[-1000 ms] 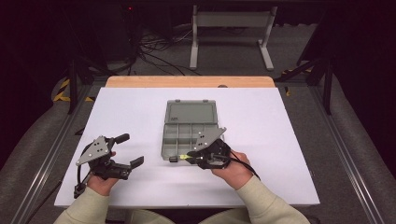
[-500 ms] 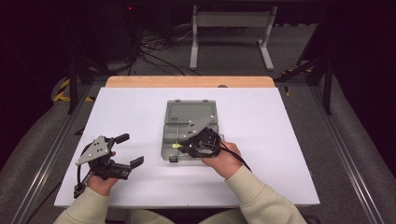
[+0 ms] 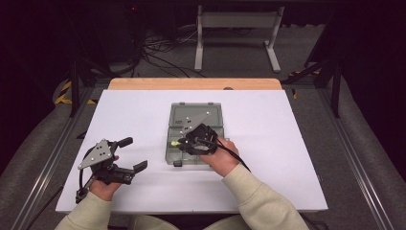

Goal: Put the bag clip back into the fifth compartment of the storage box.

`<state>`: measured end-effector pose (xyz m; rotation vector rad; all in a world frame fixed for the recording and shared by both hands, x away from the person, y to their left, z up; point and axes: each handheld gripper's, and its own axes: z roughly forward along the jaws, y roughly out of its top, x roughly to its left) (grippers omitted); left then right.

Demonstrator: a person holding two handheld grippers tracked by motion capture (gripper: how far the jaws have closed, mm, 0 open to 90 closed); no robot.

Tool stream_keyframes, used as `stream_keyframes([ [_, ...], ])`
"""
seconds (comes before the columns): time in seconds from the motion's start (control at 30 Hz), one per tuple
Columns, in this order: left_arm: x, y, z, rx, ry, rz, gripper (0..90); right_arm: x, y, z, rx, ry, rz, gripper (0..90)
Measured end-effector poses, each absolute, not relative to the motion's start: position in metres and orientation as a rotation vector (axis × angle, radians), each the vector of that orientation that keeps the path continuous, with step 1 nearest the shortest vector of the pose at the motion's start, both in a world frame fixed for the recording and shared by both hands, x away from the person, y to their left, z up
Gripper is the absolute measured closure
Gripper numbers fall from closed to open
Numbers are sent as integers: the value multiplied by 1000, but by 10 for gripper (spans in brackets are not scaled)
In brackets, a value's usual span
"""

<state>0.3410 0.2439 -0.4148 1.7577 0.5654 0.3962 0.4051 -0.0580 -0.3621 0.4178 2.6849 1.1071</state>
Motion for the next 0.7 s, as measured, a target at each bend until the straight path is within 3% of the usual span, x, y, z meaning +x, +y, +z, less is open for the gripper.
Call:
stream_keyframes([
  [0.7, 341, 244, -415, 1756, 573, 391, 26, 427, -45, -371, 497, 2706, 1069, 778],
])
